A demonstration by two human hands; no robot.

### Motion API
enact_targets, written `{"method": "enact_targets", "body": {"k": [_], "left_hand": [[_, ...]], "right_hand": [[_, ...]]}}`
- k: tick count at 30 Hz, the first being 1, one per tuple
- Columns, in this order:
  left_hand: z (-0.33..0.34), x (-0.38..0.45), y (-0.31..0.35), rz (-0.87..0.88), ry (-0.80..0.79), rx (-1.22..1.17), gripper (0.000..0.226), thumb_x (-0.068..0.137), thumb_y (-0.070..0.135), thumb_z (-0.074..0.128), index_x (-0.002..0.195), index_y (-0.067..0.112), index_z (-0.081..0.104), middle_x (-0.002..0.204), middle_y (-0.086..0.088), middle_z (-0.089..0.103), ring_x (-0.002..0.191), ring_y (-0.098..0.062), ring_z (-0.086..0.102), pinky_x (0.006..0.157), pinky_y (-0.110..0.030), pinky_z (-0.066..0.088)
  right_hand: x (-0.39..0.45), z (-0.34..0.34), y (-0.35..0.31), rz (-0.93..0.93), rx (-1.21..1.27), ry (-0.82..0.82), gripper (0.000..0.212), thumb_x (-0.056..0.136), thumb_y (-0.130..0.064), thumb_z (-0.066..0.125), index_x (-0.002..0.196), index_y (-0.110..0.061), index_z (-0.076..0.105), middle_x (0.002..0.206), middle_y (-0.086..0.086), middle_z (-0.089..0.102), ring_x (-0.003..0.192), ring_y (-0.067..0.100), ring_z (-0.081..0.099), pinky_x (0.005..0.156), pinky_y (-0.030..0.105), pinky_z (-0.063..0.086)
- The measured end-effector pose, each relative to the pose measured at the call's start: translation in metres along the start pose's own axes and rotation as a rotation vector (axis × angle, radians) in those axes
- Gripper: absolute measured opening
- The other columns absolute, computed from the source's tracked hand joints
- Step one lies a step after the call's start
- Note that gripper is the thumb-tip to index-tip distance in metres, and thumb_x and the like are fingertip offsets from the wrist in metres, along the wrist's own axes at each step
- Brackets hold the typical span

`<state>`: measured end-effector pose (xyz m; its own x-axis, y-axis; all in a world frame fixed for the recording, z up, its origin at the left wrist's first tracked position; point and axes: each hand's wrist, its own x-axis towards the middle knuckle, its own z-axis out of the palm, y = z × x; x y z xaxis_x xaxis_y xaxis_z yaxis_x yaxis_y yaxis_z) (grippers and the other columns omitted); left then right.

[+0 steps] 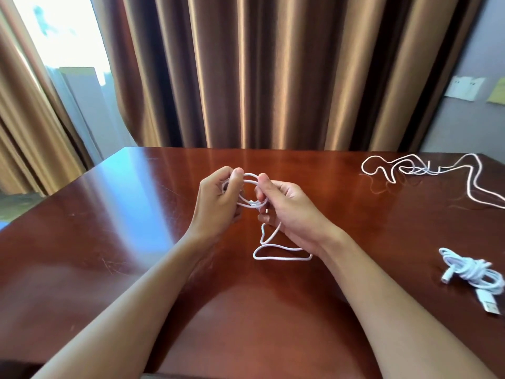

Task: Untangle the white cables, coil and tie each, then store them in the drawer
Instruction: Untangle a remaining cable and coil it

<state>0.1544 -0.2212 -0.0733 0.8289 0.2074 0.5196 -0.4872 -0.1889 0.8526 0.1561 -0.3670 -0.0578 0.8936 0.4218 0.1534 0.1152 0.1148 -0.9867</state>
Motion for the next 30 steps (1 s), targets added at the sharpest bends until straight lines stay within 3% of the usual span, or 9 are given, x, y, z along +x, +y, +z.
{"method": "enact_targets", "body": {"k": [2, 6, 9, 11, 17, 22, 27, 28, 30], "left_hand": [[0.001, 0.0, 0.001, -0.04, 0.016, -0.072, 0.04, 0.104, 0.019, 0.052, 0.067, 0.004, 0.048, 0.053, -0.01, 0.042, 0.034, -0.019, 0.037, 0.035, -0.023, 0.033], [0.002, 0.003, 0.003, -0.216, 0.05, -0.292, 0.042, 0.098, 0.026, 0.06, 0.077, -0.01, 0.057, 0.053, -0.012, 0.045, 0.031, -0.016, 0.036, 0.034, -0.021, 0.032], [0.001, 0.002, 0.008, -0.376, 0.082, -0.421, 0.034, 0.094, 0.023, 0.065, 0.07, 0.0, 0.056, 0.05, -0.007, 0.042, 0.03, -0.011, 0.031, 0.032, -0.017, 0.027], [-0.001, 0.003, 0.008, -0.398, 0.058, -0.358, 0.034, 0.093, 0.025, 0.067, 0.068, 0.006, 0.054, 0.047, -0.002, 0.043, 0.031, -0.01, 0.033, 0.034, -0.016, 0.025], [-0.002, 0.002, 0.014, -0.227, -0.053, -0.064, 0.041, 0.102, 0.034, 0.052, 0.076, 0.008, 0.069, 0.049, -0.002, 0.054, 0.037, -0.016, 0.047, 0.037, -0.02, 0.033], [-0.004, 0.001, 0.006, 0.051, 0.001, 0.194, 0.057, 0.103, 0.029, 0.054, 0.047, 0.014, 0.056, 0.044, 0.004, 0.054, 0.048, -0.005, 0.051, 0.052, -0.039, 0.048], [-0.003, 0.0, 0.006, 0.153, 0.045, 0.278, 0.057, 0.102, 0.017, 0.054, 0.046, 0.024, 0.044, 0.04, 0.014, 0.043, 0.043, 0.004, 0.043, 0.049, -0.026, 0.038], [-0.004, 0.001, 0.005, 0.143, 0.038, 0.239, 0.056, 0.103, 0.019, 0.053, 0.047, 0.02, 0.047, 0.041, 0.011, 0.048, 0.045, 0.003, 0.045, 0.048, -0.028, 0.04], [-0.005, 0.003, 0.005, 0.117, 0.063, 0.187, 0.058, 0.104, 0.024, 0.051, 0.051, 0.001, 0.051, 0.048, -0.016, 0.054, 0.048, -0.01, 0.046, 0.044, -0.039, 0.039]], "right_hand": [[-0.001, -0.001, 0.0, -0.016, 0.018, 0.008, 0.039, 0.103, -0.036, 0.05, 0.072, -0.014, 0.056, 0.064, -0.001, 0.049, 0.059, 0.008, 0.048, 0.06, 0.02, 0.045], [-0.002, 0.0, -0.002, 0.006, 0.07, -0.034, 0.036, 0.102, -0.032, 0.056, 0.073, -0.011, 0.056, 0.063, 0.0, 0.056, 0.059, 0.008, 0.058, 0.058, 0.017, 0.051], [-0.002, 0.003, -0.003, -0.002, 0.084, -0.033, 0.036, 0.101, -0.028, 0.058, 0.071, -0.009, 0.057, 0.064, 0.0, 0.057, 0.059, 0.008, 0.062, 0.059, 0.017, 0.052], [-0.002, 0.002, -0.003, -0.009, 0.082, -0.002, 0.036, 0.1, -0.026, 0.061, 0.069, -0.008, 0.059, 0.066, 0.001, 0.057, 0.059, 0.009, 0.062, 0.058, 0.017, 0.052], [0.0, -0.005, 0.001, 0.006, 0.003, 0.042, 0.037, 0.098, -0.023, 0.064, 0.065, -0.008, 0.059, 0.069, 0.005, 0.058, 0.055, 0.01, 0.06, 0.054, 0.016, 0.05], [-0.003, -0.006, -0.001, 0.053, -0.04, -0.049, 0.037, 0.097, -0.026, 0.064, 0.066, -0.006, 0.059, 0.076, 0.008, 0.058, 0.06, 0.012, 0.063, 0.06, 0.017, 0.054], [-0.005, -0.004, -0.004, 0.035, -0.029, -0.078, 0.034, 0.098, -0.025, 0.063, 0.071, -0.005, 0.061, 0.078, 0.01, 0.058, 0.064, 0.012, 0.062, 0.062, 0.018, 0.054], [-0.006, -0.004, -0.004, 0.014, -0.029, -0.075, 0.03, 0.098, -0.023, 0.063, 0.075, -0.004, 0.063, 0.073, 0.007, 0.061, 0.064, 0.011, 0.063, 0.062, 0.017, 0.053], [-0.007, -0.001, -0.003, -0.044, -0.053, -0.084, 0.014, 0.095, -0.014, 0.068, 0.088, -0.002, 0.069, 0.069, 0.002, 0.067, 0.065, 0.008, 0.063, 0.064, 0.016, 0.053]]}}
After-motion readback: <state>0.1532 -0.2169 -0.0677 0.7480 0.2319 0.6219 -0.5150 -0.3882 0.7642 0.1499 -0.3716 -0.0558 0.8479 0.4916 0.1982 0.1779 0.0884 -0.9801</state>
